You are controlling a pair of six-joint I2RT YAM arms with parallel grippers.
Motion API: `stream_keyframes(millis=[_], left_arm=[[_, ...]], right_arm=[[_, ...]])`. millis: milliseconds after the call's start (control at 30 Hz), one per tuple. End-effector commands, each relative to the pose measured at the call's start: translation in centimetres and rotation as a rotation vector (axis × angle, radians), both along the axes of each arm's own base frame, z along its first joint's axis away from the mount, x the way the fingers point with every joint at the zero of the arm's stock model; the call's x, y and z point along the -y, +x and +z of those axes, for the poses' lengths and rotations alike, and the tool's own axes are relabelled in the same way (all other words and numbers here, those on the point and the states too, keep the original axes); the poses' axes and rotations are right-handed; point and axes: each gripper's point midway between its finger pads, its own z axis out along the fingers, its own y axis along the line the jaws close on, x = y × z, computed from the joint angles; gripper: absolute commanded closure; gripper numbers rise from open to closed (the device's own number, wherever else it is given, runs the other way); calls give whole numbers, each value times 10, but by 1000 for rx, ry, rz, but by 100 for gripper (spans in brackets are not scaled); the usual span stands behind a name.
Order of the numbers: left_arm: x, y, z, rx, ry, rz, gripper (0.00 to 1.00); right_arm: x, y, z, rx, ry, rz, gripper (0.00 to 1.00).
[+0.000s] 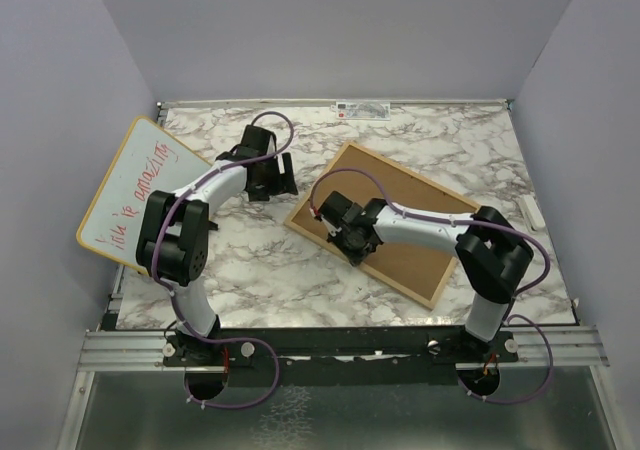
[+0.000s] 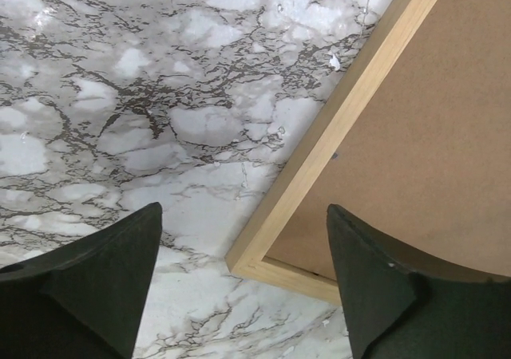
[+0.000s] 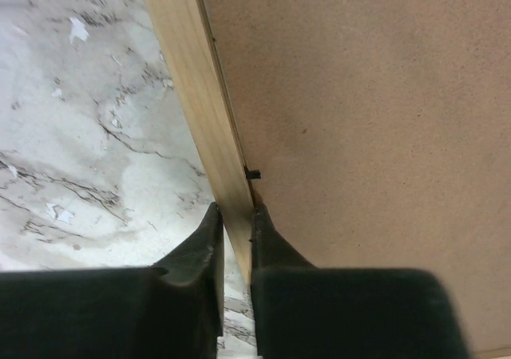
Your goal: Put the photo into the frame
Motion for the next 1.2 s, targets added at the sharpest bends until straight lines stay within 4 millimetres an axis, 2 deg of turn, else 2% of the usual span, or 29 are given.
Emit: stream_keyframes(millis=[0, 100, 267, 367, 600, 767, 867, 933, 1033, 1167], left_arm=[[-3, 7, 30, 55, -48, 18, 11], [-9, 1, 39, 59, -62, 39, 2], [-19, -20, 46, 69, -73, 89, 1], [-22, -32, 47, 89, -95, 124, 1], [-3, -48, 46, 74, -256, 148, 1], [21, -53, 41, 44, -437, 148, 1], [38, -43, 58, 97, -588, 136, 1], [43, -39, 63, 100, -635, 144, 1], [44, -36, 57, 68, -657, 192, 8], [47, -38, 42, -34, -725, 291, 38]], right_arm=[[-29, 21, 30, 60, 94, -35, 99], [-45, 30, 52, 86, 160, -44, 99], [-64, 36, 82, 100, 248, -50, 100], [-73, 39, 92, 101, 283, -53, 100], [-88, 47, 101, 112, 326, -64, 99], [-99, 44, 106, 87, 375, -59, 100], [-104, 43, 106, 72, 393, -58, 99], [-106, 43, 106, 65, 398, -59, 99], [-109, 43, 107, 56, 409, -64, 100], [-113, 46, 109, 60, 416, -67, 99]])
